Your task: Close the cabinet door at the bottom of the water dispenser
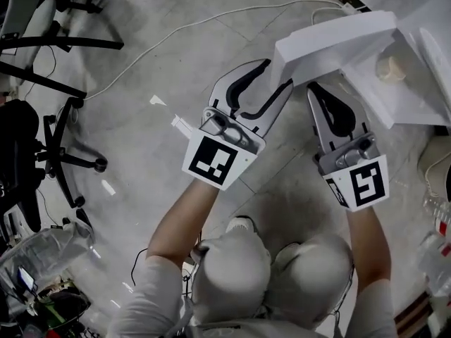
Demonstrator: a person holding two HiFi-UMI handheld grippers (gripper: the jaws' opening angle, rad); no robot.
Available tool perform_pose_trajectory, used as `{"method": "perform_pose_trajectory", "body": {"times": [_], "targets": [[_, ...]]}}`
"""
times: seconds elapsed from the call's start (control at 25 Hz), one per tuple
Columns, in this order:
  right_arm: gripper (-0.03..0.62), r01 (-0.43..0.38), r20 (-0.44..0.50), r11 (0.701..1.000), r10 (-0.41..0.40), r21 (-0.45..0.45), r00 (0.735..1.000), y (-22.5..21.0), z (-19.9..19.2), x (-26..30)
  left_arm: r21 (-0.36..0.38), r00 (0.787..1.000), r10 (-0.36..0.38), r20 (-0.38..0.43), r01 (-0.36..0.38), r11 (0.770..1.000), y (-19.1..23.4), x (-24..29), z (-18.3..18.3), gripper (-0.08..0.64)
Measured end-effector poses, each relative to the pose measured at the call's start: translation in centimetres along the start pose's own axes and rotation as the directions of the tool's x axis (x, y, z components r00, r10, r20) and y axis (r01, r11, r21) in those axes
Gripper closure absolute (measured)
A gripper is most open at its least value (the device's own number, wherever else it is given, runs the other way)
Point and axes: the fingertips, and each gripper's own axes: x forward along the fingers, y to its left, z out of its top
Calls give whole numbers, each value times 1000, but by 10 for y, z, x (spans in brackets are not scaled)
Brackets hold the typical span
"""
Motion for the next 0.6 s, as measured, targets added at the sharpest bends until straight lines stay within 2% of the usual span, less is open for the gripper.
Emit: {"method": "perform_pose_trajectory", "body": {"times": [0.24, 0.6], "targets": [[575, 14, -3, 1000, -14, 15, 1000, -2, -14, -4, -27, 1000, -19, -1, 19, 999, 9, 14, -20, 347], [575, 18, -11, 1000, -18, -2, 1000, -4, -24, -13, 25, 999, -20, 27, 20, 1000, 12, 33, -22, 351]]}}
